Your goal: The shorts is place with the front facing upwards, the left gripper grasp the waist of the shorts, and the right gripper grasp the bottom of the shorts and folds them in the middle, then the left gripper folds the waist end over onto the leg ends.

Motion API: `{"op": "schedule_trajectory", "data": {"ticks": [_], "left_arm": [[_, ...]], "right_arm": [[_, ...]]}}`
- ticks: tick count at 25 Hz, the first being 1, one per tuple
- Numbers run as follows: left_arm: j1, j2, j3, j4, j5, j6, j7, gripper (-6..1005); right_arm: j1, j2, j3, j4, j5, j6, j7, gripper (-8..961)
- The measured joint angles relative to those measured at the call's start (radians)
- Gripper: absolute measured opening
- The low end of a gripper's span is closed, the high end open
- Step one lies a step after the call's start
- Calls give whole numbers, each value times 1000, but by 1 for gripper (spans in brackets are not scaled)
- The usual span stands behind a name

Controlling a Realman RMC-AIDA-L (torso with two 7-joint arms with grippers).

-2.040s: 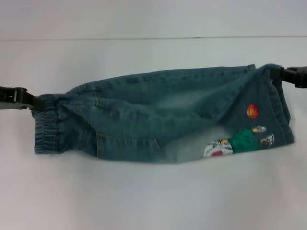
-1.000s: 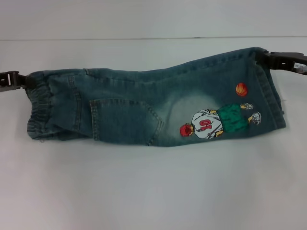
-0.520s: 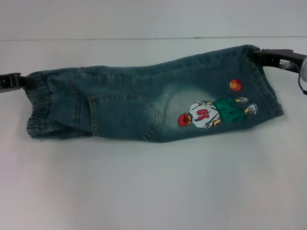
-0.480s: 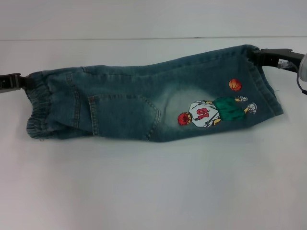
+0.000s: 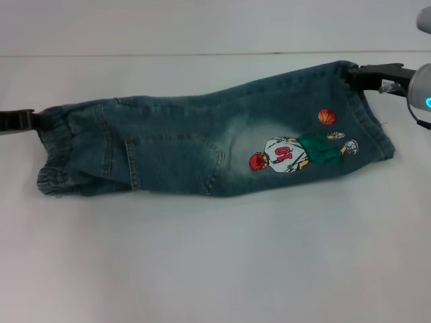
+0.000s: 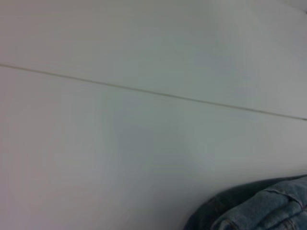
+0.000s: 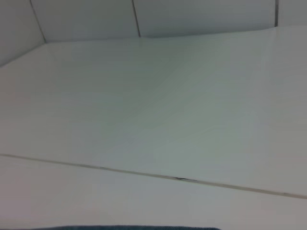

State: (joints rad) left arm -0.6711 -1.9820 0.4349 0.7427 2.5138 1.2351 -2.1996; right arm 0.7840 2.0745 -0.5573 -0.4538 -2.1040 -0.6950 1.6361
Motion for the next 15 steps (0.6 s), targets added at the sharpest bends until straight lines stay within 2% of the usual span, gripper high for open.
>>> {"op": "schedule_trajectory", "data": {"ticks": [3, 15], "left_arm": [[0, -6, 31, -17, -1, -36, 0, 49], [1, -11, 40, -20, -9, -46, 21, 50]], "right_arm": [[8, 3, -18, 12, 0, 30, 0, 35], [18, 8, -44, 18, -5, 48, 7, 37]]}}
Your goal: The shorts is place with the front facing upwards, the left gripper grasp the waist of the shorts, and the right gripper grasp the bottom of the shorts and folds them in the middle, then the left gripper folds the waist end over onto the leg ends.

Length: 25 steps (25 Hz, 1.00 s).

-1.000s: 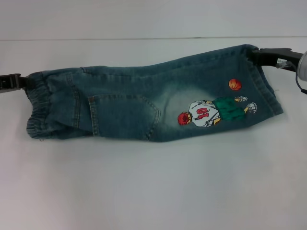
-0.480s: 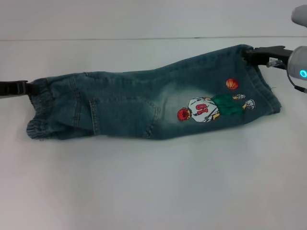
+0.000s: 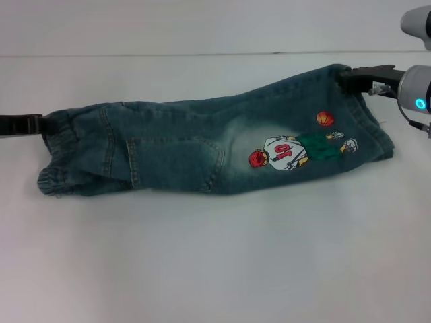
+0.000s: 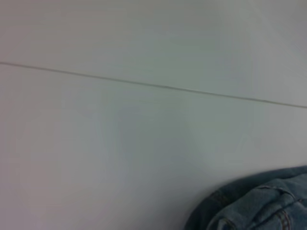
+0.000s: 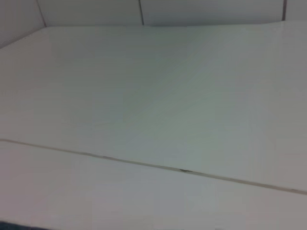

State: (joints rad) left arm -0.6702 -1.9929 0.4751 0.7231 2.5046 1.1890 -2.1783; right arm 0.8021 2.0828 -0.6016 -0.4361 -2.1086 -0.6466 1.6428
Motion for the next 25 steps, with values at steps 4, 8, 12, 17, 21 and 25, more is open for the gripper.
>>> {"op": "schedule_trajectory", "data": {"ticks": [4, 8, 12, 17, 21, 25], "left_arm": [[0, 0, 0, 11, 0, 6, -6, 50], [2, -3, -1, 18, -3, 5, -5, 150], [11, -3, -6, 35, -8, 2, -6, 284], [17, 1, -5, 51, -5, 13, -10, 456], [13, 5, -2, 60, 3, 38, -14, 667], [15, 17, -8, 87, 5, 96, -31, 770]], "right_arm": [[0, 0, -6, 8, 2, 1, 4, 44], [0, 0, -1, 9, 3, 1, 7, 205], [-7, -1, 5, 3, 5, -7, 17, 348], [-13, -9, 5, 6, 31, -21, 17, 550], [-18, -11, 5, 2, 43, -49, 18, 727], [-26, -31, 6, -4, 61, -146, 22, 832]]}}
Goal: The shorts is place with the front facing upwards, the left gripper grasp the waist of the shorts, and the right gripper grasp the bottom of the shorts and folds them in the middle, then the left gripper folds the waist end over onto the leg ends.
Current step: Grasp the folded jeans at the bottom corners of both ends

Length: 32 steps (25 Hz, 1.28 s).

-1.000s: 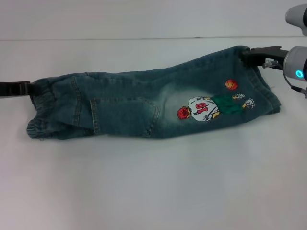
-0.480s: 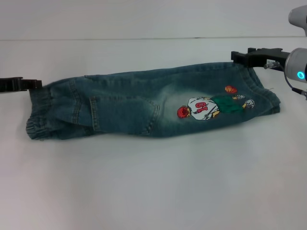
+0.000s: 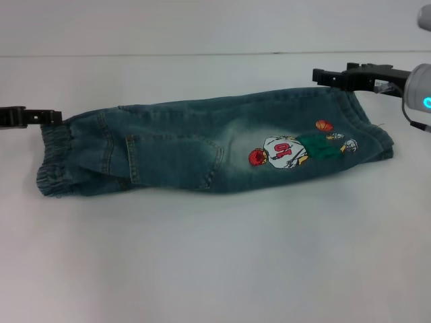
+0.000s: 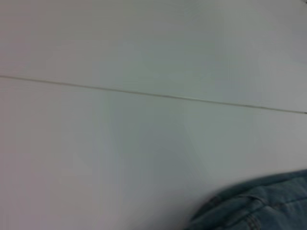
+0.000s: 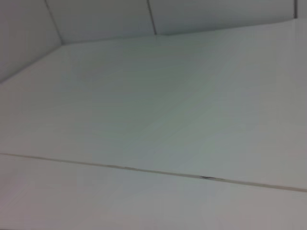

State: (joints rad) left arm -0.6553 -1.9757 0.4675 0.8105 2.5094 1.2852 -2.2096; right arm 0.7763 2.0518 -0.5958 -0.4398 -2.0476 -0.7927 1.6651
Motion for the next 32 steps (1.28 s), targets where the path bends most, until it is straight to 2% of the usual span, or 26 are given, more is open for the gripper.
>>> {"op": "schedule_trajectory", "data": {"ticks": [3, 5, 8, 12, 14, 17, 20, 26, 32], "left_arm": [[4, 12, -2, 37, 1, 83, -14, 819], [8, 17, -2, 75, 0, 157, -13, 852], [19, 13, -1, 142, -16, 256, 11, 902], [28, 8, 3, 179, -21, 324, 42, 918], [28, 9, 2, 179, -17, 336, 52, 915], [28, 11, 4, 177, -6, 347, 59, 911], [27, 14, 8, 179, 21, 360, 66, 907], [16, 17, 20, 207, 126, 379, 88, 900], [17, 10, 54, 205, 197, 320, 89, 892]], "right_arm": [[-11, -35, -2, -11, 6, -141, 23, 911], [-20, -61, -2, -25, 6, -264, 39, 913], [-33, -100, -5, -57, 5, -472, 60, 915], [-48, -145, -29, -102, -3, -776, 55, 916], [-60, -158, -56, -131, -3, -890, 48, 916], [-83, -162, -102, -174, -12, -994, 43, 916], [-94, -161, -130, -182, -34, -1035, 37, 916], [-107, -146, -130, -183, -54, -1034, 26, 916], [-99, -141, -126, -183, -54, -1018, 22, 915]]}}
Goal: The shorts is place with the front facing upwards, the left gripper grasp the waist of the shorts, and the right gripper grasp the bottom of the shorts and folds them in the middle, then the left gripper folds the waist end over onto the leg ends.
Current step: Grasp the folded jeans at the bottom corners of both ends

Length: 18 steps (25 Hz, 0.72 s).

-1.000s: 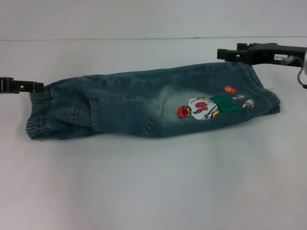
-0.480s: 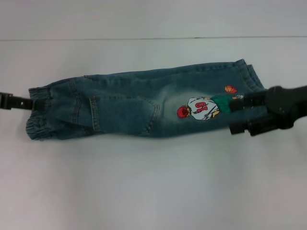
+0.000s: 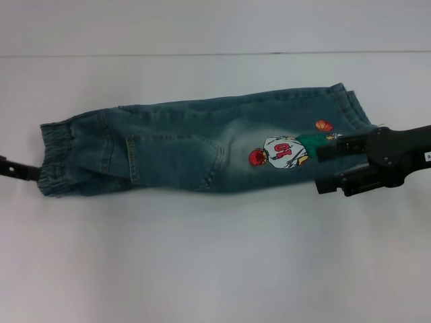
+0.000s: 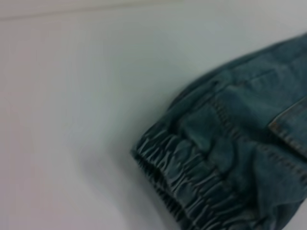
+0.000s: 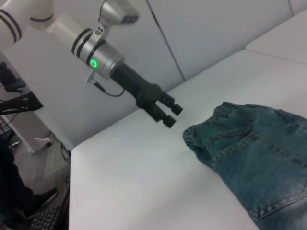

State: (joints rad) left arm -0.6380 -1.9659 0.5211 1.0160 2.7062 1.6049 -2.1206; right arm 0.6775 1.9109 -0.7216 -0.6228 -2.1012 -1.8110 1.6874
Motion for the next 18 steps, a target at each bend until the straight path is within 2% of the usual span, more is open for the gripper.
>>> {"op": "schedule_trajectory", "data": {"ticks": [3, 6, 10, 18], "left_arm": [[5, -14, 64, -28, 20, -52, -7, 888], [7, -37, 119, -37, 45, -90, -18, 884], [-1, -62, 135, -38, 66, -114, -21, 879], [-20, -74, 146, -60, 70, -142, -21, 868]], "right_arm": [[4, 1, -1, 0, 0, 13, -2, 915], [11, 3, -6, 1, 1, 19, -3, 915], [17, 4, -7, 8, 0, 27, -10, 915], [13, 7, -2, 13, 0, 45, -20, 916]]}}
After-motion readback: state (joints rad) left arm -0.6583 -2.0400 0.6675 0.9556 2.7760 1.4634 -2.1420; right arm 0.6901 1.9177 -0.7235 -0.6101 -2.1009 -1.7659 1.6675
